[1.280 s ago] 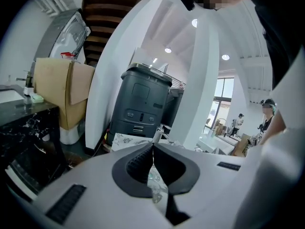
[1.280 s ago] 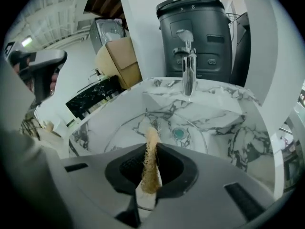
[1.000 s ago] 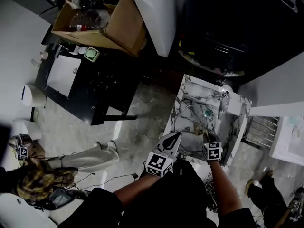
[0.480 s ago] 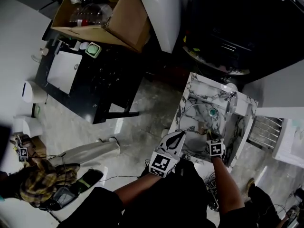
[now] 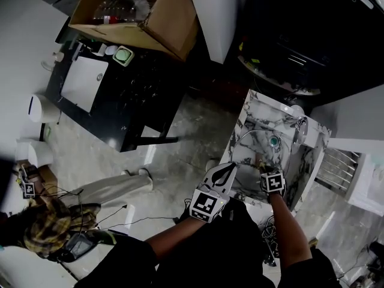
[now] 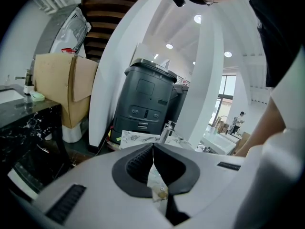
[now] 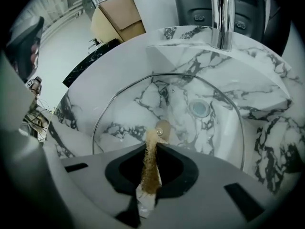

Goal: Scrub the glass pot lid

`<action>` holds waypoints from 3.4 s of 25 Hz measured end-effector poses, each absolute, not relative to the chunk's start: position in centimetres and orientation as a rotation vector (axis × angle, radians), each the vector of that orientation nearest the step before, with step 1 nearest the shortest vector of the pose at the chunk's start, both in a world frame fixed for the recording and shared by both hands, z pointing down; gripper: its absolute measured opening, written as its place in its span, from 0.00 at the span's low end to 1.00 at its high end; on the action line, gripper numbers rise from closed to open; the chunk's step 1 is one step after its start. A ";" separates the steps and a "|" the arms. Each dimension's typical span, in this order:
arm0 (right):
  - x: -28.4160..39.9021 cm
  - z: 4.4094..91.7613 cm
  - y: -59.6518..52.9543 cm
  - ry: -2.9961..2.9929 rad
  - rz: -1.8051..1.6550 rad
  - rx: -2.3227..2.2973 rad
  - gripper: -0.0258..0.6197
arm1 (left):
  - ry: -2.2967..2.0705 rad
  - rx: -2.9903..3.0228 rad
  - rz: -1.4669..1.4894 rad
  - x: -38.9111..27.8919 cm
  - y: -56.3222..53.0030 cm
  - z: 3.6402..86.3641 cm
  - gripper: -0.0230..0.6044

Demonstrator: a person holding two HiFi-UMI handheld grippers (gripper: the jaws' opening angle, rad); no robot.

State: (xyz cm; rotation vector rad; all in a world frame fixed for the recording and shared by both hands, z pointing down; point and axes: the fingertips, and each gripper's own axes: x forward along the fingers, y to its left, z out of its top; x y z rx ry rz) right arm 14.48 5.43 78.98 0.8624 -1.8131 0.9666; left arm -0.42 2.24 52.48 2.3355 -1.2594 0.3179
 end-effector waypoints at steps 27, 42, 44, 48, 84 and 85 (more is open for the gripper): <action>7.9 77.8 4.6 -1.826 1.222 0.897 0.13 | -1.207 2.339 0.295 -2.3 1.8 52.7 0.06; 3.8 77.3 2.7 -1.871 1.288 0.883 0.13 | -1.181 2.345 0.257 -3.9 -0.6 52.8 0.06; 3.5 77.2 2.3 -1.880 1.276 0.887 0.13 | -1.189 2.398 0.314 -4.2 -1.1 52.3 0.06; 2.8 77.2 1.4 -1.918 1.205 0.862 0.13 | -1.204 2.433 0.319 -4.5 -2.2 51.5 0.06; 5.5 77.4 -5.2 -2.027 0.872 0.862 0.13 | -1.165 2.395 0.254 -3.8 -2.1 52.9 0.06; 5.7 77.5 -5.4 -2.026 0.873 0.872 0.13 | -1.166 2.392 0.257 -3.7 -2.0 53.0 0.06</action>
